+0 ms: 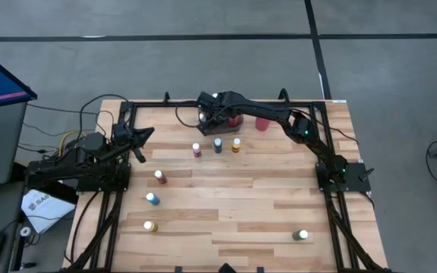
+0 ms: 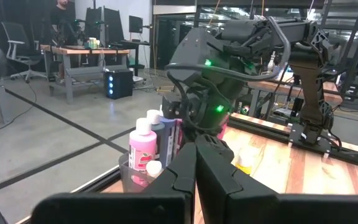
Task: Pick & Place Paint Supplies
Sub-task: Put the dark green paint bottle into the gray bin
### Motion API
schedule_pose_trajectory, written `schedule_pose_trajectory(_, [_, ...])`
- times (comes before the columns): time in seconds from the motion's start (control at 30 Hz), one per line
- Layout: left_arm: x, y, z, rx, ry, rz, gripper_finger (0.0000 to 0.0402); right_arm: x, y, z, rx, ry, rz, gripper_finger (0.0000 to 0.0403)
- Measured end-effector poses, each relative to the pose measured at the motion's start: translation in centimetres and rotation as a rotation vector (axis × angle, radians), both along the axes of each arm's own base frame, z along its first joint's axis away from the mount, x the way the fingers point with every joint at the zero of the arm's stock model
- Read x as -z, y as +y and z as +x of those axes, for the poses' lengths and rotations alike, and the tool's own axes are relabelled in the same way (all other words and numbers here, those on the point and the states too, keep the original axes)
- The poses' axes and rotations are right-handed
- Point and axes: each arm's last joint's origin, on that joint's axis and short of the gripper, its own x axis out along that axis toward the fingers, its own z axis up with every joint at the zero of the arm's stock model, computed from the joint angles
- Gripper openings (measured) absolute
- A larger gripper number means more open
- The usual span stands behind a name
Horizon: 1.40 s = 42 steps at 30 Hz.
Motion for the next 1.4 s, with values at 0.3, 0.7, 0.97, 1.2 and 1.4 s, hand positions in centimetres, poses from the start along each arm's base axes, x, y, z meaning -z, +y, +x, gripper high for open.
schedule_pose_trajectory(0.3, [0.0, 0.0, 0.0, 0.000, -0.001, -0.001, 0.0002, 1.7, 0.2, 0.5, 0.003, 0.055, -0.043, 0.0001])
schedule_pose_trajectory(0.7, [0.0, 0.0, 0.0, 0.000, -0.001, -0.001, 0.0002, 1.7, 1.2, 1.0, 0.000, 0.053, -0.076, 0.0001])
schedule_pose_trajectory(0.97, [0.0, 0.0, 0.0, 0.000, -0.001, -0.001, 0.0002, -2.0, 1.4, -0.2, 0.005, 0.007, -0.095, 0.0001])
schedule_pose_trajectory(1.2, [0.0, 0.0, 0.0, 0.000, -0.005, -0.006, 0.0002, -7.3, 3.8, -3.0, -0.004, 0.011, -0.051, 0.0001])
schedule_pose_trajectory(1.4, [0.0, 0.0, 0.0, 0.000, -0.017, -0.023, 0.0002, -9.2, 7.4, -6.2, -0.007, 0.219, 0.019, 0.0029])
